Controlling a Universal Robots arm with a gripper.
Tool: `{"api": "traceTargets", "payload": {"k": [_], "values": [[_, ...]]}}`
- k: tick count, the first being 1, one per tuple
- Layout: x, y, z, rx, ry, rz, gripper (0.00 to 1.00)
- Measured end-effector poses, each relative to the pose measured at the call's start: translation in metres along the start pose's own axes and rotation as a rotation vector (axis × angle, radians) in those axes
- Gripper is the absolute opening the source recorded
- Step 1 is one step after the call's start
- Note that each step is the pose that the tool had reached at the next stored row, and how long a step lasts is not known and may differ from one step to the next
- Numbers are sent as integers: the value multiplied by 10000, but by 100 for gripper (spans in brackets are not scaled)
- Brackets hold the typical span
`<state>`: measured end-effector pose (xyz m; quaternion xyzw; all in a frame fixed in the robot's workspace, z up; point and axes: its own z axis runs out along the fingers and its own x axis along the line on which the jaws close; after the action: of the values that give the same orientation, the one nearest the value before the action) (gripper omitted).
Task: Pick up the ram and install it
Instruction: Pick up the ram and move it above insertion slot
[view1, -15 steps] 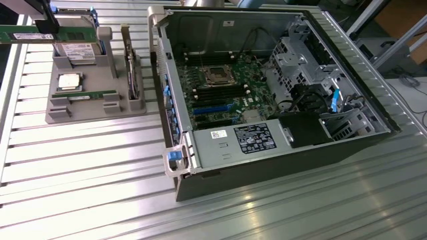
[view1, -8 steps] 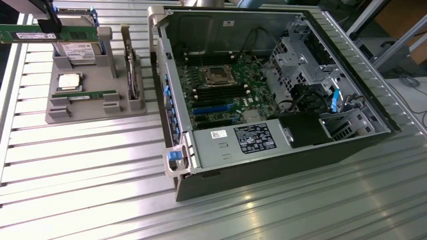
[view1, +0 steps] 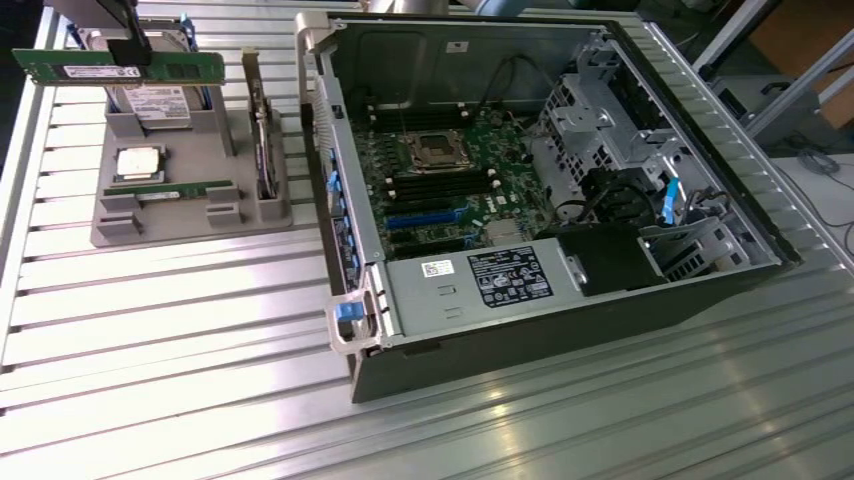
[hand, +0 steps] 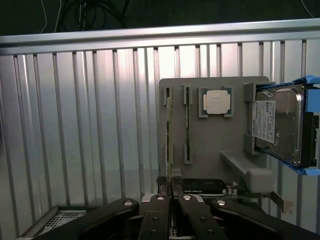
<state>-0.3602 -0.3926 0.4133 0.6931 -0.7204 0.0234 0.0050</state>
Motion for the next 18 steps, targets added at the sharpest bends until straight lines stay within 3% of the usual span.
{"api": "traceTargets", "payload": {"k": [18], "values": [[-8, -211, 5, 2, 52, -1, 12]]}}
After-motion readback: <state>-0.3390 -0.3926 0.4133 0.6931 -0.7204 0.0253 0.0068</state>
